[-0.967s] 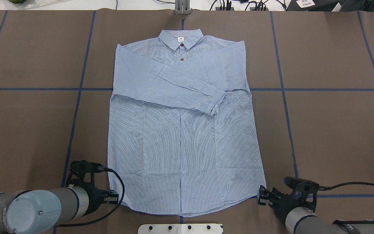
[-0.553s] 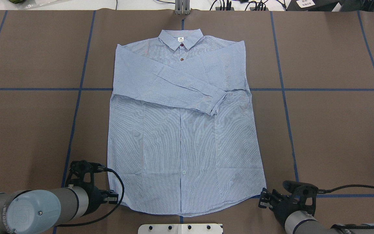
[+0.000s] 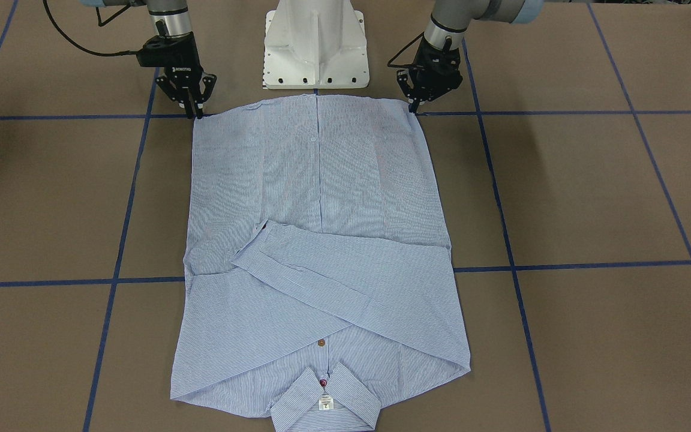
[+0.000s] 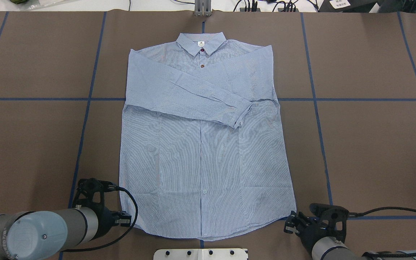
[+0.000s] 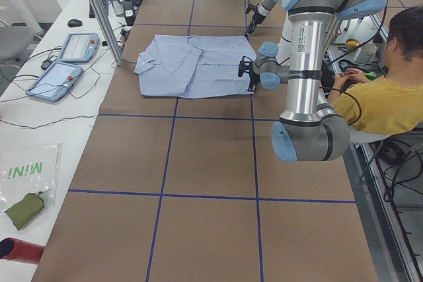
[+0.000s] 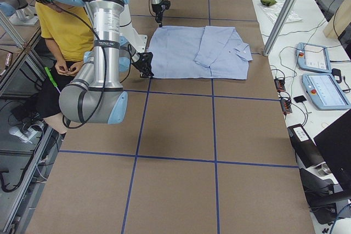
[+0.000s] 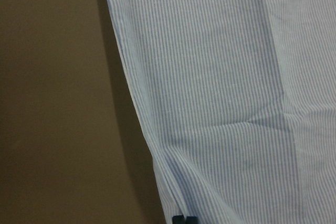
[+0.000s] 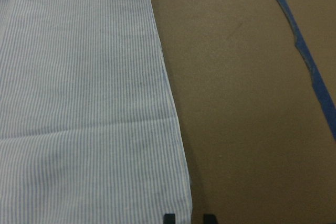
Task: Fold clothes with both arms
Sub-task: 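Grasp the hem corners with both grippers, then lift the hem with both grippers and fold it toward the collar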
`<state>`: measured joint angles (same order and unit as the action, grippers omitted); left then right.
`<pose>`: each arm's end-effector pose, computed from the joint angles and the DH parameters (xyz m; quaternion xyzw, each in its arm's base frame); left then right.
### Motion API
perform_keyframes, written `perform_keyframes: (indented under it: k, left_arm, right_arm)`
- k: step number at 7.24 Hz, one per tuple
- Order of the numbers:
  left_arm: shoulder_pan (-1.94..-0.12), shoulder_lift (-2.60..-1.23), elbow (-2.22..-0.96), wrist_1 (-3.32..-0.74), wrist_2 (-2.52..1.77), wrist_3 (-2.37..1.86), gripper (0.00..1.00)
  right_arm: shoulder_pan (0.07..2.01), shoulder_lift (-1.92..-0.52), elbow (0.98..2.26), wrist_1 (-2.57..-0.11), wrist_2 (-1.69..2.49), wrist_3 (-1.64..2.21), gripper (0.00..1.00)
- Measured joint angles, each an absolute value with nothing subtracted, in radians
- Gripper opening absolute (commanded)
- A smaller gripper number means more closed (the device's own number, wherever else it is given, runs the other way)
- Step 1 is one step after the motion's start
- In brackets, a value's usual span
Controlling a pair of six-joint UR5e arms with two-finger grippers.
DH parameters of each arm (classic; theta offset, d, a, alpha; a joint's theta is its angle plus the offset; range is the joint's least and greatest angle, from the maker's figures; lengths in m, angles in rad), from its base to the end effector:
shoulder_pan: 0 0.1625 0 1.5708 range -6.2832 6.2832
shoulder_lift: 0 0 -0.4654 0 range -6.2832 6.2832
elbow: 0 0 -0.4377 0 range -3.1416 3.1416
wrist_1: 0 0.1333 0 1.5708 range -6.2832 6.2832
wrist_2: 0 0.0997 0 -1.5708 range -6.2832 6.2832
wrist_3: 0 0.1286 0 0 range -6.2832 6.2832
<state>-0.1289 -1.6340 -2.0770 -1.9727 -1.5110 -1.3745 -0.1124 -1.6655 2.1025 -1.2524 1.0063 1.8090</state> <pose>0.5375 -0.2118 0.3811 0.1016 0.4561 0.0158 0.8839 -0.5191 -0.1448 0.4513 0.1931 -0.3939 0.1586 0.8845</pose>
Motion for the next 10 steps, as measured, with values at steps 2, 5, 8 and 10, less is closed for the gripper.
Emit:
perform_keyframes:
  k: [2,5,8,10]
  left_arm:
    - [-0.129,-1.634,-2.077,-1.973,-1.511,-1.374,0.0]
    - [-0.129,-1.636,-2.077,-1.973,-1.512,-1.374,0.0]
    - [-0.134,-1.63,-2.147,-1.97,-1.518,-1.371,0.0]
    - [-0.139,-1.546,-2.348,-1.948,-1.556,-1.366,0.0]
  right_arm:
    - [-0.117,-1.657,2.097,-1.255,1.006,1.809,0.0]
    - [-0.113,-1.651,2.096,-1.256,1.005,1.81,0.0]
    - [-0.092,-1.673,2.203,-1.316,1.003,1.809,0.0]
    - [-0.117,-1.678,2.429,-1.53,1.033,1.812,0.0]
